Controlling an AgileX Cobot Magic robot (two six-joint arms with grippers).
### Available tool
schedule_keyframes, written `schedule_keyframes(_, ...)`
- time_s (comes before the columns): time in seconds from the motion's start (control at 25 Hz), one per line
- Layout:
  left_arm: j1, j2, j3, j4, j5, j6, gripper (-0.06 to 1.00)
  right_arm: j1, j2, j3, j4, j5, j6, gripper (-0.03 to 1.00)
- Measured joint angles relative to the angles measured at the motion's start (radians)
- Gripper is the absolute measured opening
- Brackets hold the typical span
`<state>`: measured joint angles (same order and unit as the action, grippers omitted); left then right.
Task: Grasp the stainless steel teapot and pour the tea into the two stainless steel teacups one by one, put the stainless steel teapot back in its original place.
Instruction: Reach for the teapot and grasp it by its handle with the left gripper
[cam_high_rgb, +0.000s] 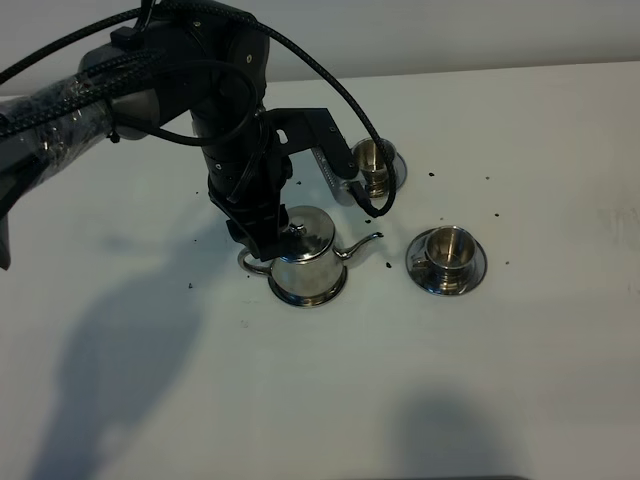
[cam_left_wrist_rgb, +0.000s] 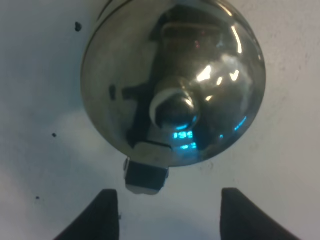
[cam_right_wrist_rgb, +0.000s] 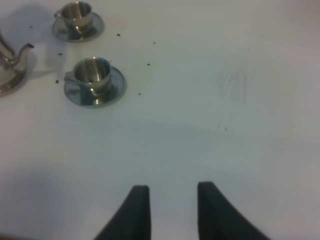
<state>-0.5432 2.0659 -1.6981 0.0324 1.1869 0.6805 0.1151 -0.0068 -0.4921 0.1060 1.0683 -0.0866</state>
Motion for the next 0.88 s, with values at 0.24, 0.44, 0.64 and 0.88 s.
schedule_keyframes(0.24, 0.0, 0.0, 0.0, 0.004, 0.0, 0.029, 0.48, 0.0, 0.0, 0.0, 0.0, 0.0, 0.0, 0.22)
schedule_keyframes(0.44, 0.015, -0.001, 0.013, 0.014, 0.0, 0.033, 0.48, 0.0, 0.0, 0.0, 0.0, 0.0, 0.0, 0.22)
schedule_keyframes(0.64, 0.021, 0.001, 0.062, 0.031, 0.0, 0.057, 0.48, 0.0, 0.0, 0.0, 0.0, 0.0, 0.0, 0.22)
schedule_keyframes(0.88, 0.021, 0.002, 0.062, 0.05, 0.0, 0.074, 0.48, 0.0, 0.0, 0.0, 0.0, 0.0, 0.0, 0.22)
